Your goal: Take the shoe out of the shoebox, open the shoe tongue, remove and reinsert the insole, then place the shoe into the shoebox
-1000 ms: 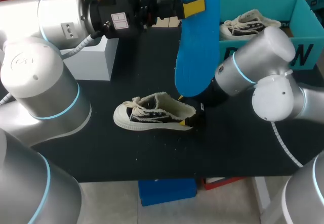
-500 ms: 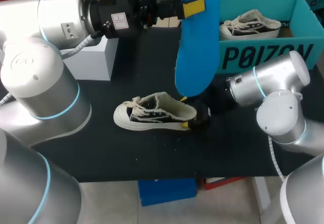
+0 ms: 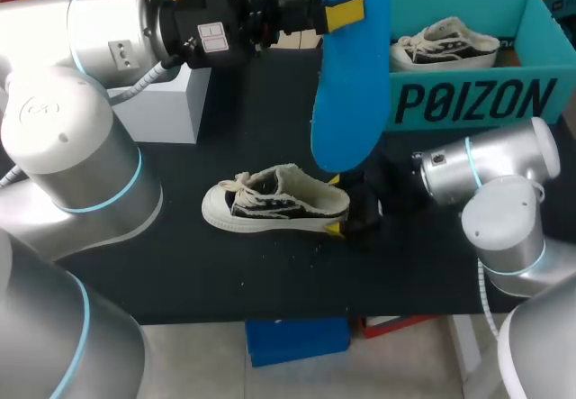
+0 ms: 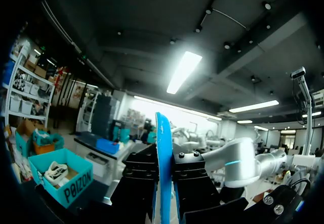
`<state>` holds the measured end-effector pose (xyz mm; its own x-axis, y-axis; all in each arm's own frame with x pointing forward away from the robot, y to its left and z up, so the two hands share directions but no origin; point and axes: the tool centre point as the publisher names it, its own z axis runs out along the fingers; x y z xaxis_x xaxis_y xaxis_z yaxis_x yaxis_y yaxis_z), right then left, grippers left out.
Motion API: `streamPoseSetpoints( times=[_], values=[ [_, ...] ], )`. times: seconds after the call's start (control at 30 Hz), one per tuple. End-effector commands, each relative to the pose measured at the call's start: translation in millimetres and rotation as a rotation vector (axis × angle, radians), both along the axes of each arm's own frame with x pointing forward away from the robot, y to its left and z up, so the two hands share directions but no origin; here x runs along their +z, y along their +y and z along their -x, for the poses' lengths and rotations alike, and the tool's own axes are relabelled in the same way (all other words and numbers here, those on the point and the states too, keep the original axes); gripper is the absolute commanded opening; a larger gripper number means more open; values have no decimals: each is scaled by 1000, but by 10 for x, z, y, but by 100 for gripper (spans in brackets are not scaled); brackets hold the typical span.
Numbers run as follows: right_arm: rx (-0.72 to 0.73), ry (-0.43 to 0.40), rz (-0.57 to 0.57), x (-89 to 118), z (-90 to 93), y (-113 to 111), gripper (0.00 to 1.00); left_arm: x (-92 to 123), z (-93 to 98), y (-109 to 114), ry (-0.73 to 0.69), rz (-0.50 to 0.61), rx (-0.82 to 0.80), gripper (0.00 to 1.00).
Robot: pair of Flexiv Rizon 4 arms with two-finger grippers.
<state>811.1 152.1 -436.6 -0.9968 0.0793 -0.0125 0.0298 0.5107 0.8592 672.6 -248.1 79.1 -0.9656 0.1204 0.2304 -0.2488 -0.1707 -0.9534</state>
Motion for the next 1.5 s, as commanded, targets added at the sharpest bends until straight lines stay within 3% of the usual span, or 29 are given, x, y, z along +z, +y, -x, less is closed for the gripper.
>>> streamPoseSetpoints(
  times=[0.03,0.13,0.47,0.57,0.6,0.67,0.77,0.9,0.97,1.4,1.5],
  values=[
    [6,3,8,-16,2,-11,100,-7,17,-4,1,-2,3,0],
    [43,19,66,17,3,-73,100,-7,17,-4,1,-2,3,0],
    [133,46,383,400,-93,-290,100,-7,17,-4,1,-2,3,0],
    [133,43,460,433,-119,-279,93,-7,17,-4,1,-2,3,0],
    [143,39,518,446,-132,-256,79,-7,17,-4,1,-2,3,0],
    [147,42,577,454,-143,-211,78,-7,17,-4,1,-2,3,0],
    [158,24,682,449,-174,-148,65,-7,17,-4,1,-2,3,0],
    [166,3,780,483,-189,-7,65,-7,17,-4,1,-2,3,0],
    [166,-7,821,500,-199,43,60,-7,17,-4,1,-2,3,0],
    [190,-35,1033,608,-246,277,67,-7,17,-4,1,-2,3,0],
    [198,-38,1055,630,-260,353,64,-7,17,-4,1,-2,3,0]
  ],
)
